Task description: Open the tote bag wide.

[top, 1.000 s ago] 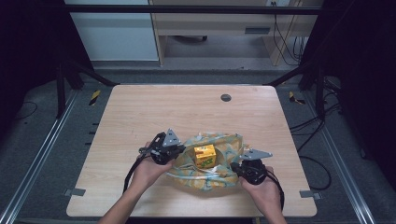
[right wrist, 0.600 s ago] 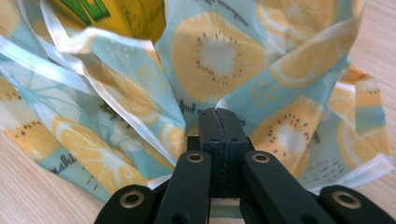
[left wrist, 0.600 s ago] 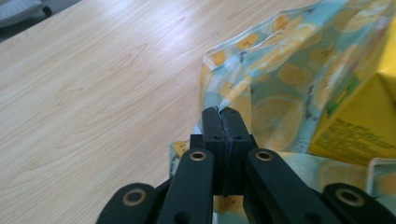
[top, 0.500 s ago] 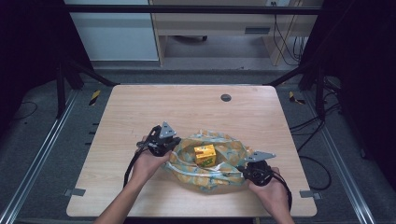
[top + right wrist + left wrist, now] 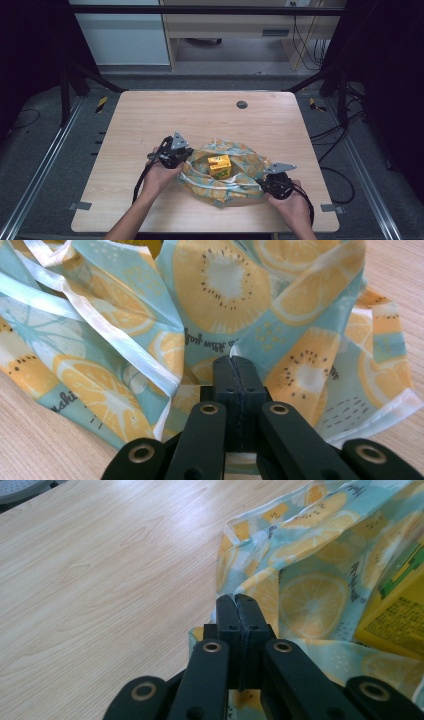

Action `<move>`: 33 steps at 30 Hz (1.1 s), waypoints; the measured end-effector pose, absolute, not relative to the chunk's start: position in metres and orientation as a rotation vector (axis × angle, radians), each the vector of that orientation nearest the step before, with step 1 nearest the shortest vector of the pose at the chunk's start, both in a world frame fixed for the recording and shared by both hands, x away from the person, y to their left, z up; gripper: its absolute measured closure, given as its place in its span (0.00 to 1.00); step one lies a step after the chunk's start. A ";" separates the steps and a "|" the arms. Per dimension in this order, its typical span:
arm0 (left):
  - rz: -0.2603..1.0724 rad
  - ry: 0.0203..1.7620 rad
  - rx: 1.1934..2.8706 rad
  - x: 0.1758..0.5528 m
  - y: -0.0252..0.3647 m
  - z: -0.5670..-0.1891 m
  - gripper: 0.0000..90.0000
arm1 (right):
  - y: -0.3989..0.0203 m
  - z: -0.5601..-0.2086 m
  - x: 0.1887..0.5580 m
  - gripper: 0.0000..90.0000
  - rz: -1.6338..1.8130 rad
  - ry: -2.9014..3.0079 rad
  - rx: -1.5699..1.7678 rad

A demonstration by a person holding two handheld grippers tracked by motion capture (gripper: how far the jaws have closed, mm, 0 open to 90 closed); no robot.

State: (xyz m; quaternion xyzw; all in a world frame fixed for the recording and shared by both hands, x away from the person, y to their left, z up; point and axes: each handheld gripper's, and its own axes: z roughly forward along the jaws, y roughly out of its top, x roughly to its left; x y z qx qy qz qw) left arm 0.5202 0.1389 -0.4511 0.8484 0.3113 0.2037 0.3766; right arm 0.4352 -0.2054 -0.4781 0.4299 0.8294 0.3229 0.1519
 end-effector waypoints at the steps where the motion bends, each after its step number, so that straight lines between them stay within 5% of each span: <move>1: 0.517 0.797 2.173 0.521 0.140 -0.452 1.00 | -0.205 -0.478 0.435 1.00 0.927 2.380 1.234; 33: 0.478 0.919 2.180 0.545 0.167 -0.480 1.00 | -0.204 -0.489 0.440 1.00 0.860 2.422 1.254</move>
